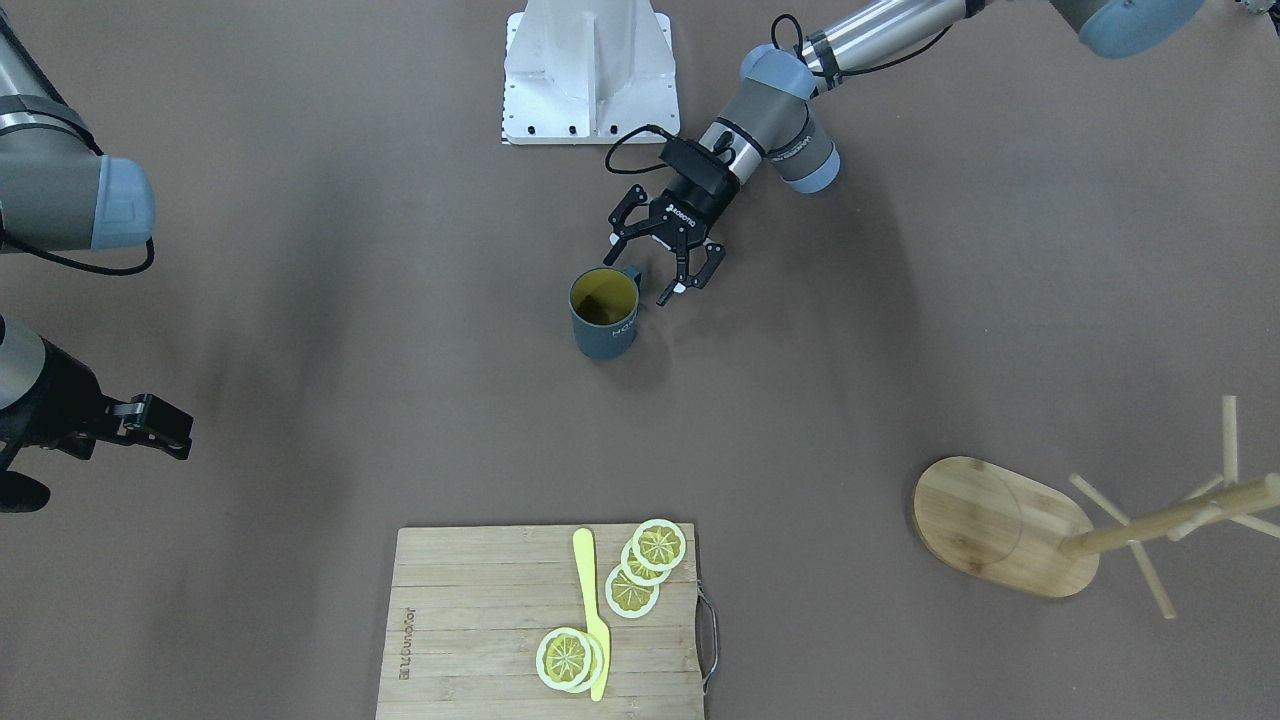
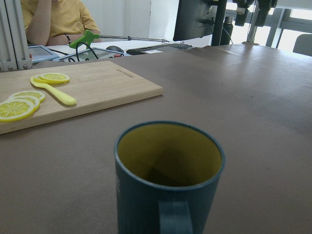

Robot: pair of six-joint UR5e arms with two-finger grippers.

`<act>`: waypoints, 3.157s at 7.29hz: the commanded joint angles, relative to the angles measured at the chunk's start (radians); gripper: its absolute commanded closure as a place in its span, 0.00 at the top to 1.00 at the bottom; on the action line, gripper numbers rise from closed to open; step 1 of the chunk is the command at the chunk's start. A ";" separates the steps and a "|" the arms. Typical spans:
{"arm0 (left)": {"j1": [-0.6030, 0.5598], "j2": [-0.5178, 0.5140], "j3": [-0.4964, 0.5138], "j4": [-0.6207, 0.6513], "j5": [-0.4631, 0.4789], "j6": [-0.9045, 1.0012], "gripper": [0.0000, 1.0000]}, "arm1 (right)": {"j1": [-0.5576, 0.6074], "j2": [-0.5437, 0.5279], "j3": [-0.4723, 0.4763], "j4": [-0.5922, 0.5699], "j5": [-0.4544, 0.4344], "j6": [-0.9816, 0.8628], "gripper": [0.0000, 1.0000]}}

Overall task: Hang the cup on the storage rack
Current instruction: 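Grasp the blue mug body with the left gripper and lift it, then carry the mug with the left gripper onto a peg of the wooden rack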

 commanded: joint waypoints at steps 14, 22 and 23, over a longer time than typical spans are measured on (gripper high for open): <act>-0.524 0.098 -0.038 -0.060 -0.496 -0.680 0.00 | 0.014 -0.007 0.007 0.002 -0.003 -0.004 1.00; -0.859 0.113 0.002 -0.109 -0.631 -2.090 0.00 | 0.012 -0.006 0.005 0.018 -0.015 0.001 1.00; -0.855 0.145 0.004 -0.152 -0.621 -2.099 0.00 | 0.012 -0.009 -0.001 0.049 -0.015 0.006 1.00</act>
